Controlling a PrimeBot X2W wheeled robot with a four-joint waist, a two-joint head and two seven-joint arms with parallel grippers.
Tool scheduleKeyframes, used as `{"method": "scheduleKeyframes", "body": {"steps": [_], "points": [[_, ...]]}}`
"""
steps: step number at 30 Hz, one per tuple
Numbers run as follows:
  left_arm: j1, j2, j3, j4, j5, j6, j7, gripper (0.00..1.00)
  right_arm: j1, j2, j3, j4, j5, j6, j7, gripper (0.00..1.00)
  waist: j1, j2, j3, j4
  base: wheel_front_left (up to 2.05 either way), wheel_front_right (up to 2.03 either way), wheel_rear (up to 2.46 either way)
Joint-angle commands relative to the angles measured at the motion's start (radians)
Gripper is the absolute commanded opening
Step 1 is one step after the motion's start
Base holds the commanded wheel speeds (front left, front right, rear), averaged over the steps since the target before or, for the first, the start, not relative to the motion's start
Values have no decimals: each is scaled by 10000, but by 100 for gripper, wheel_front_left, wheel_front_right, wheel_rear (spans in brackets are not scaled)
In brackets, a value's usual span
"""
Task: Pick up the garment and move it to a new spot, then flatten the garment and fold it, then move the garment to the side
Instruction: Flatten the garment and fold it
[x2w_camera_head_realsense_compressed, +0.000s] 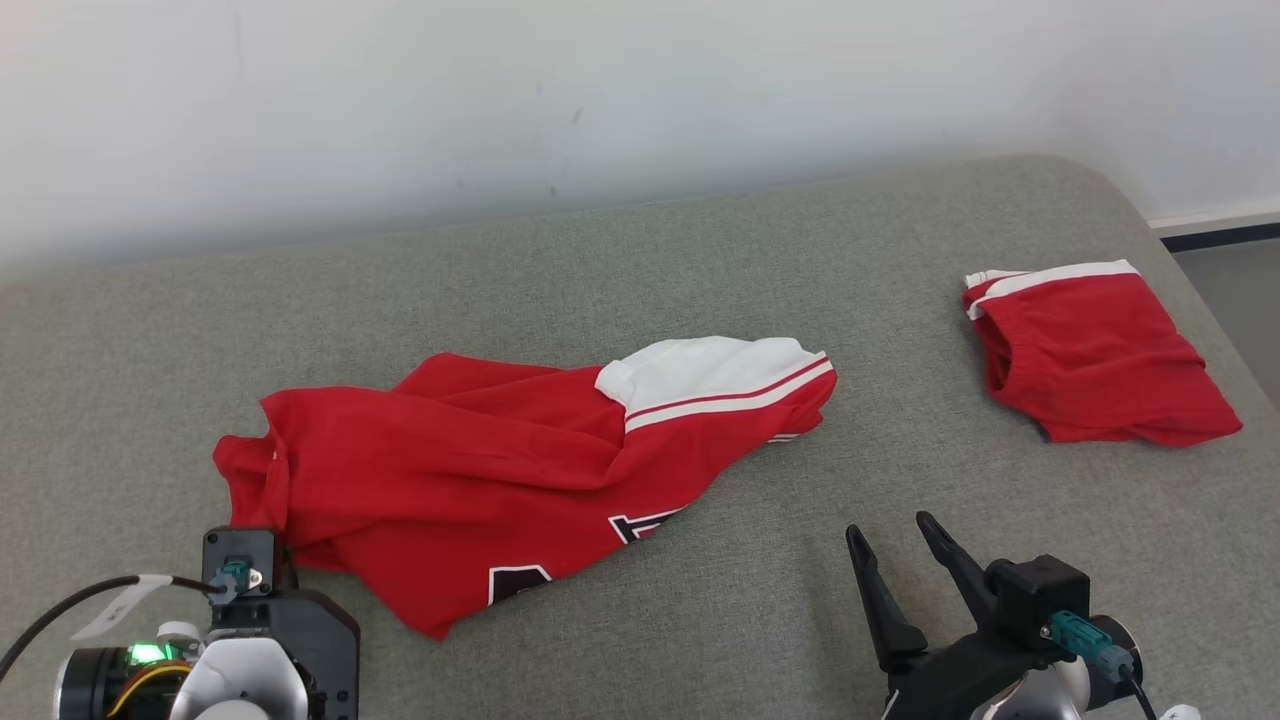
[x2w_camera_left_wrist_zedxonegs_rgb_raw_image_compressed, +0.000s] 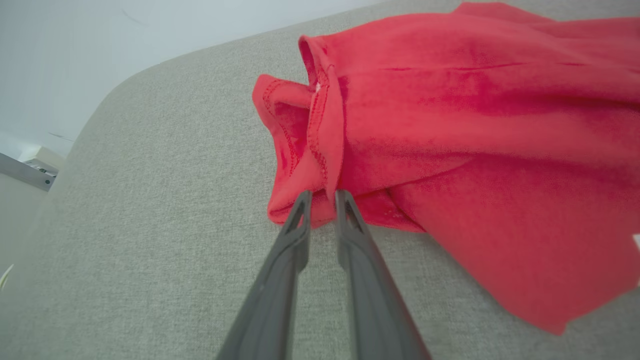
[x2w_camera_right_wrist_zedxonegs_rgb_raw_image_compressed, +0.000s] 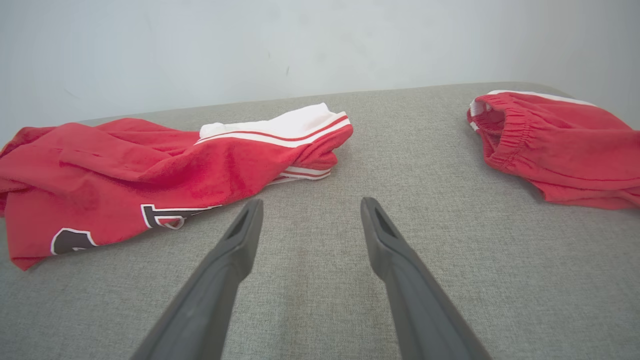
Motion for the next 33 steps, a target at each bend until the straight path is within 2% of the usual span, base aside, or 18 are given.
{"method": "scheduleKeyframes", "body": {"steps": [1, 3, 4, 5, 6, 9, 13, 18, 20, 22, 28, 30, 33], "points": [[81, 25, 21, -10, -13, 8, -70, 23, -26, 19, -12, 9, -18, -26, -40, 100, 0, 0, 15, 16, 0, 0, 0], [117, -57, 42, -16, -93, 24, -58, 18, -46, 24, -32, 33, -19, -26, -34, 100, 0, 0, 25, 32, 0, 0, 0], [119, -87, 55, -18, -124, 41, -81, 11, -63, 29, -32, 44, -16, -26, -35, 100, 0, 0, 31, 37, 0, 0, 0], [132, -124, 88, -22, -204, 49, -123, 9, -78, 36, -28, 51, -11, -26, -40, 100, 0, 0, 32, 41, 0, 0, 0], [151, -150, 123, -25, -269, 36, -149, 0, -91, 41, -18, 57, -11, -26, -43, 100, 0, 0, 31, 42, 0, 0, 0], [242, -249, 306, -95, -555, -113, -374, 0, -117, 49, 2, 68, -27, -26, -51, 100, 0, 0, 32, 39, 0, 0, 0], [338, -500, 877, -238, -1409, -550, -937, 0, -57, 62, -35, 32, -62, -26, -47, 100, 0, 0, 27, 47, 0, 0, 0], [619, -819, 1955, -626, -2949, -1511, -1856, 0, -10, 50, -64, 31, -73, -26, -34, 100, 0, 0, -40, 22, 0, 0, 0], [727, -627, 2291, -842, -3216, -1827, -2129, 0, 25, 32, -99, 21, -64, -26, -32, 100, 0, 0, -74, 23, 0, 0, 0], [882, -724, 2622, -1215, -3716, -2174, -2285, 0, 77, 16, -134, 9, -51, -26, -26, 100, 0, 0, -111, 42, 0, 0, 0], [1830, -999, 3675, -2645, -5964, -3405, -2107, 0, 196, 27, -249, -36, -93, -26, 7, 100, 0, 0, -185, 101, 0, 0, 0], [2283, -955, 3967, -2995, -6536, -3588, -1924, 0, 210, 49, -266, -64, -99, -26, 18, 100, 0, 0, -198, 102, 0, 0, 0], [3064, -878, 4264, -3319, -7133, -3578, -1609, 0, 214, 57, -321, -89, -102, -26, 13, 100, 0, 0, -193, 119, 0, 0, 0]]}}
